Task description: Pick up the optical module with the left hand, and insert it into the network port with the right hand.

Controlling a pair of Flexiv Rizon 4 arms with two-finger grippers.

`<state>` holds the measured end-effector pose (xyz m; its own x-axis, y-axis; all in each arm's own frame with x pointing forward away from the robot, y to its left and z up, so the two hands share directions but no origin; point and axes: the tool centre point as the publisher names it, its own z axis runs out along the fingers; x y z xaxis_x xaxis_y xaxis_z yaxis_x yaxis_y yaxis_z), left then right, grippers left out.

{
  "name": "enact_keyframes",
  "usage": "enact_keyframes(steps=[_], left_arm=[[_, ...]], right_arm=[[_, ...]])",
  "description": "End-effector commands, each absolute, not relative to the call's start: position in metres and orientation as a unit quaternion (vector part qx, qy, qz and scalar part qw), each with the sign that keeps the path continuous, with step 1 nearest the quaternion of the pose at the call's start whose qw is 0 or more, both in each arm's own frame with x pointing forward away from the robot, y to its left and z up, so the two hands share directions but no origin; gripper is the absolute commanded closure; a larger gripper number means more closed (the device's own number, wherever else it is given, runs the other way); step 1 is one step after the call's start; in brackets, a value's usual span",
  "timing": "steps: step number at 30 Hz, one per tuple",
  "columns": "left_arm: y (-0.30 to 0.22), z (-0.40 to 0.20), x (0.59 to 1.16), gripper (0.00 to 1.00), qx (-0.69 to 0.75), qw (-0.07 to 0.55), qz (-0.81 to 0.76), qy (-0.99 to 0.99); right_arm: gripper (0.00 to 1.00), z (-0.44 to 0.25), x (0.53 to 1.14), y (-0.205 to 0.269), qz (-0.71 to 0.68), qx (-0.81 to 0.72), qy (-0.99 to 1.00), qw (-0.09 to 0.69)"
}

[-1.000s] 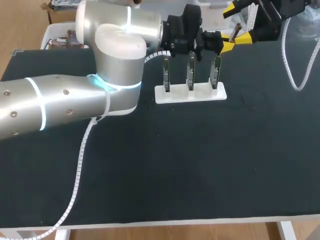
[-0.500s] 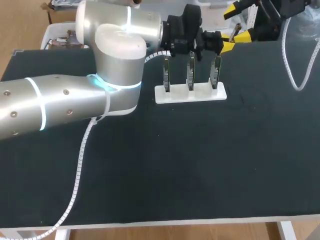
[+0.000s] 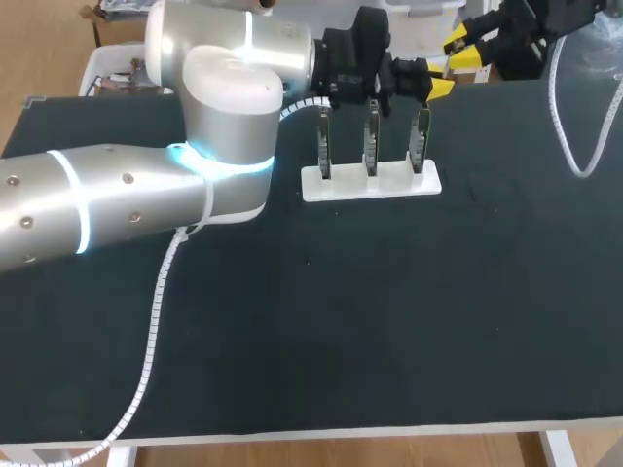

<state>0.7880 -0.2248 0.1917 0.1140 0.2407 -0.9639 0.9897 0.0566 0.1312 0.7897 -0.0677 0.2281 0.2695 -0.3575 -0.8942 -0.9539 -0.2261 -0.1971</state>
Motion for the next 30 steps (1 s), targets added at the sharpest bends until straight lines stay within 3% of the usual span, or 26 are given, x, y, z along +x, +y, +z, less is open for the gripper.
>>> enact_keyframes(steps=[1,6,7,8,30], left_arm=[[-0.2269,0.1917,0.7828,1.00,0.569,0.483,-0.386,0.542],[-0.2269,0.1917,0.7828,1.00,0.569,0.483,-0.386,0.542],[-0.2269,0.1917,0.7828,0.61,0.569,0.483,-0.386,0.542],[-0.2269,0.1917,0.7828,0.00,0.569,0.483,-0.386,0.542],[-0.2269,0.1917,0.7828,0.00,0.569,0.483,-0.386,0.542]], right_arm=[[1.00,0.2285,0.7907,-0.0666,0.367,-0.688,0.479,0.404],[1.00,0.2285,0.7907,-0.0666,0.367,-0.688,0.479,0.404],[1.00,0.2285,0.7907,-0.0666,0.367,-0.688,0.479,0.404],[1.00,0.2285,0.7907,-0.0666,0.367,-0.688,0.479,0.404],[1.00,0.2285,0.7907,-0.0666,0.367,-0.688,0.479,0.404]])
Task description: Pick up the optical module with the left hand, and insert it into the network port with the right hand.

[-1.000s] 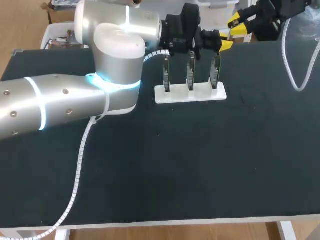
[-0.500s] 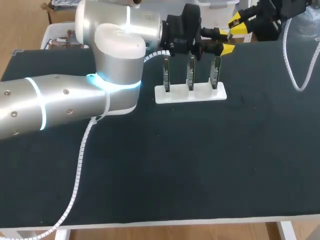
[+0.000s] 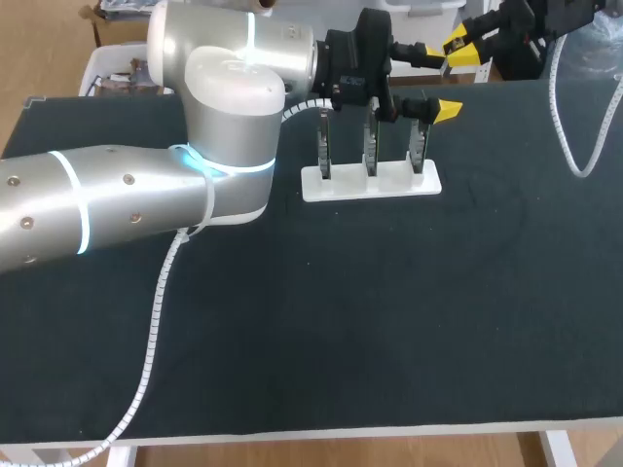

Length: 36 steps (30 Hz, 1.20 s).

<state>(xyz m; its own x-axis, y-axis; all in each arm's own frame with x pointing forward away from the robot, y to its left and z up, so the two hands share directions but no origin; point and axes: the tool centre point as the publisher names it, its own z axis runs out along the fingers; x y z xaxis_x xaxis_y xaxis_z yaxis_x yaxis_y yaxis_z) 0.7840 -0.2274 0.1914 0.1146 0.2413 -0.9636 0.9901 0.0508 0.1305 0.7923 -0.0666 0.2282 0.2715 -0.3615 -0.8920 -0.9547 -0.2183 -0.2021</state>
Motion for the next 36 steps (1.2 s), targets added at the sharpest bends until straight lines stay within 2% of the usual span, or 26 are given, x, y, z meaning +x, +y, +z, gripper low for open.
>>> enact_keyframes(steps=[1,6,14,20,36], left_arm=[[-0.227,0.192,0.783,0.00,0.569,0.483,-0.386,0.542],[-0.227,0.191,0.786,0.00,0.572,0.479,-0.390,0.539],[-0.214,0.200,0.806,0.00,0.601,0.423,-0.373,0.567],[-0.197,0.207,0.814,0.00,0.603,0.413,-0.359,0.580],[-0.175,0.176,0.804,0.00,0.579,0.394,-0.357,0.619]], right_arm=[[1.00,0.228,0.791,-0.067,0.367,-0.688,0.479,0.404],[1.00,0.228,0.791,-0.067,0.367,-0.688,0.479,0.404],[1.00,0.228,0.791,-0.067,0.367,-0.688,0.479,0.404],[1.00,0.228,0.791,-0.067,0.367,-0.688,0.479,0.404],[1.00,0.228,0.791,-0.067,0.367,-0.688,0.479,0.404]])
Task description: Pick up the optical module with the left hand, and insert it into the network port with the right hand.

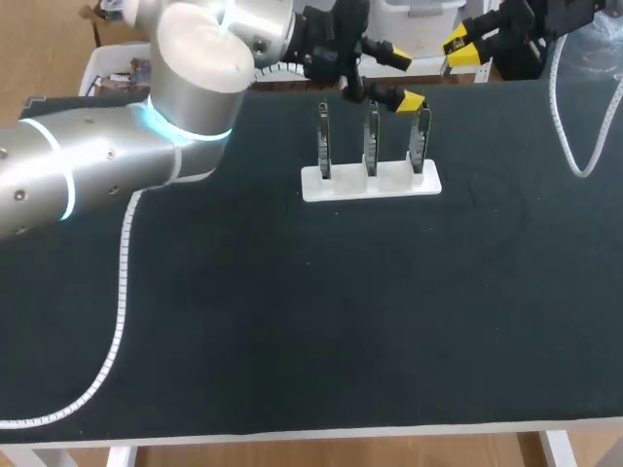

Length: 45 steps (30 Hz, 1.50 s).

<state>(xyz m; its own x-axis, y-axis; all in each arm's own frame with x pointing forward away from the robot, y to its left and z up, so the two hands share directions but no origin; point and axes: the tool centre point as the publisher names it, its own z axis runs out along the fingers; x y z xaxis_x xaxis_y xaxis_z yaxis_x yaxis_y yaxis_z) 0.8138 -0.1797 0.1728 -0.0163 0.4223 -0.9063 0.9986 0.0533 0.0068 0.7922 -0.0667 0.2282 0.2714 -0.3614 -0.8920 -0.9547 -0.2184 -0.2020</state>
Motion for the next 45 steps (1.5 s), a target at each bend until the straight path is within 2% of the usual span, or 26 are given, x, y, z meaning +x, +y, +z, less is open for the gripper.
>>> enact_keyframes(steps=[1,26,37,45], left_arm=[[-0.174,0.177,0.804,0.00,0.578,0.394,-0.355,0.620],[-0.168,0.192,0.806,0.00,0.585,0.398,-0.357,0.609],[-0.168,0.192,0.806,0.00,0.585,0.398,-0.357,0.609],[-0.168,0.192,0.806,0.00,0.585,0.398,-0.357,0.609]], right_arm=[[1.00,0.228,0.791,-0.067,0.367,-0.688,0.479,0.404],[1.00,0.228,0.791,-0.067,0.367,-0.688,0.479,0.404],[1.00,0.234,0.793,-0.050,0.374,-0.713,0.488,0.337],[1.00,0.232,0.793,-0.064,0.370,-0.700,0.499,0.353]])
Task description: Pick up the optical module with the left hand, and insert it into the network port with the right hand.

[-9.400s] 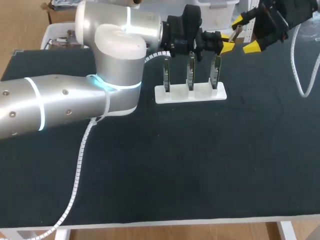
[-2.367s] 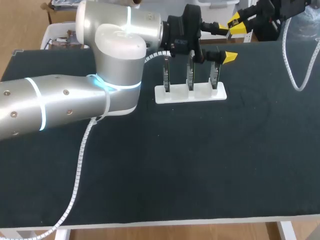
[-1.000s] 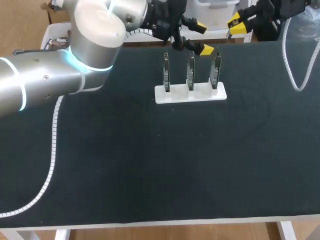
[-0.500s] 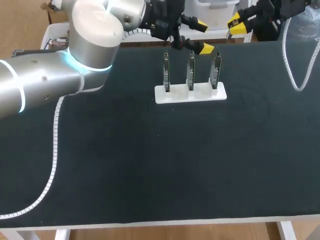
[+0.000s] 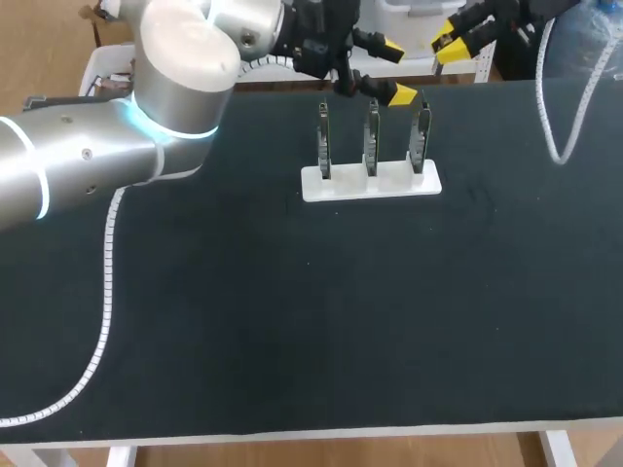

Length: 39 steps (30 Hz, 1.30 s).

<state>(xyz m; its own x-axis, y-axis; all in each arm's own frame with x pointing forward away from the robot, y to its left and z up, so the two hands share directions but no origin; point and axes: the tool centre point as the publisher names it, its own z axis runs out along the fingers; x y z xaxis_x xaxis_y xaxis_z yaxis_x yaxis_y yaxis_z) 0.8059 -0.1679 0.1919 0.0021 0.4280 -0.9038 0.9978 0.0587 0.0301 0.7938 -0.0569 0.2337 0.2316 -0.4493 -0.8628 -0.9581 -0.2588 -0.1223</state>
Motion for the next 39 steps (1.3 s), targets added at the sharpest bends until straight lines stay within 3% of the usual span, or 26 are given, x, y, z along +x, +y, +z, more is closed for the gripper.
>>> enact_keyframes(steps=[1,39], left_arm=[[-0.168,0.192,0.806,0.00,0.585,0.398,-0.357,0.609],[-0.168,0.192,0.806,0.00,0.585,0.398,-0.357,0.609]], right_arm=[[1.00,0.231,0.792,-0.065,0.370,-0.699,0.499,0.353],[1.00,0.184,0.803,-0.055,0.413,-0.682,0.521,0.306]])
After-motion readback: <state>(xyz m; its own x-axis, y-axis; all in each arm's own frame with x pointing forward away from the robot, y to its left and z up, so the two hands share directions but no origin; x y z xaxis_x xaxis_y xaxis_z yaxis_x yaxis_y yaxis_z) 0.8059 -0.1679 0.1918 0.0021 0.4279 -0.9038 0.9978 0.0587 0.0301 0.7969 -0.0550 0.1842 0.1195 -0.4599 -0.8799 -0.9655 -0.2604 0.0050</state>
